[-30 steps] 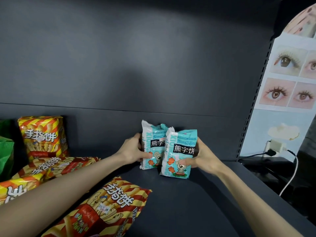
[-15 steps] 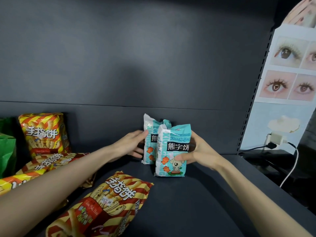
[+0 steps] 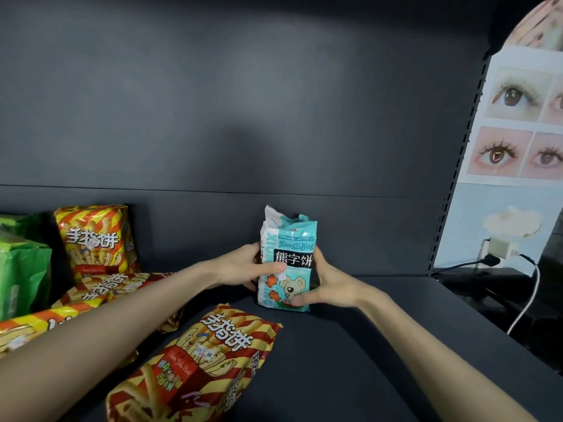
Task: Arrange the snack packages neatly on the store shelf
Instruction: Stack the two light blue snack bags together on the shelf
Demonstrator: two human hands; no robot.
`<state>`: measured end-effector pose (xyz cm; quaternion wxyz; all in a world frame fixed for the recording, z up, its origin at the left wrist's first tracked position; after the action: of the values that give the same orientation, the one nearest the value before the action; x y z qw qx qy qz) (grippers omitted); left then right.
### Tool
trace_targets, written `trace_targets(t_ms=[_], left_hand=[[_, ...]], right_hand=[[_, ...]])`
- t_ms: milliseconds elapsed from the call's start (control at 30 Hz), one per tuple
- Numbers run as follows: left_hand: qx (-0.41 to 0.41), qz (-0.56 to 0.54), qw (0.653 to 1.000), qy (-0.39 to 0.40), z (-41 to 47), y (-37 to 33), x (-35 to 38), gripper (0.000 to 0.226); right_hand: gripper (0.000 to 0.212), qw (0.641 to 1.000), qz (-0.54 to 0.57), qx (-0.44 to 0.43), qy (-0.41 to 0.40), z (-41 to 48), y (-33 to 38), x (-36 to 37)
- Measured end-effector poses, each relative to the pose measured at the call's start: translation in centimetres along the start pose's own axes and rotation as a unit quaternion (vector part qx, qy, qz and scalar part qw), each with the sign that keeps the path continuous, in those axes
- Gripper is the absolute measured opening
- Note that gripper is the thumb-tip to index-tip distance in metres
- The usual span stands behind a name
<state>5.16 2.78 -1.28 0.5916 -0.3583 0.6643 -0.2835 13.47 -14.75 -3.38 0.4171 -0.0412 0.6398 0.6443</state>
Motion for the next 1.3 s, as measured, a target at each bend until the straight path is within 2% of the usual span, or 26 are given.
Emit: trace_targets(t_ms=[167, 400, 567, 667, 733, 833, 1067, 1167, 1300], left_hand=[[-0.003, 0.019, 1.0, -0.001, -0.3, -0.6, 0.4, 0.028], [-0.019, 0.031, 0.999, 0.002, -0.3, -0.9, 0.4, 0.042], [-0.012, 0.076, 0.997, -0.031, 0.1, -0.8, 0.6, 0.048], [0.011, 0.122, 0.991, -0.048, -0.1, -1.0, 0.6, 0.048], [0.022, 0.152, 0.984, -0.086, -0.2, -1.2, 0.3, 0.048], [0.02, 0.171, 0.976, -0.135, -0.3, -1.4, -0.2, 0.045], [0.01, 0.234, 0.956, -0.176, -1.4, -2.1, -0.6, 0.043], [-0.002, 0.268, 0.943, -0.198, -2.0, -2.3, -0.5, 0.046], [0.001, 0.307, 0.922, -0.234, -3.4, -2.9, -0.7, 0.04]], right_hand=[[0.097, 1.0, -0.016, 0.005, -0.023, -0.3, -0.4, -1.0], [0.077, 1.0, -0.02, 0.022, -0.01, -0.5, -0.6, -1.4], [0.08, 0.998, -0.05, 0.034, -0.023, -0.5, -0.8, -1.3], [0.074, 0.996, -0.074, 0.051, -0.021, -0.5, -0.5, -1.3], [0.067, 0.992, -0.104, 0.065, -0.026, -0.5, -0.3, -1.5], [0.06, 0.984, -0.155, 0.078, -0.033, -0.7, 0.5, -1.7], [0.05, 0.957, -0.262, 0.11, -0.056, -1.5, 1.8, -1.3], [0.051, 0.941, -0.305, 0.125, -0.082, -2.3, 2.6, -1.0], [0.055, 0.917, -0.357, 0.141, -0.106, -3.6, 4.1, -1.0]])
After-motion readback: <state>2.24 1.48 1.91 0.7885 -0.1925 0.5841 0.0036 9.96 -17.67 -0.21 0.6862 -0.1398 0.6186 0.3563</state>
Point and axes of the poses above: each hand's wrist, its own z-axis towards the middle knuckle, its own x-axis out of the palm, y = z × x, the point moved 2 cm from there along z, towards the middle knuckle, and after that the axes turned 8 degrees about -x, right-handed, at the moved point
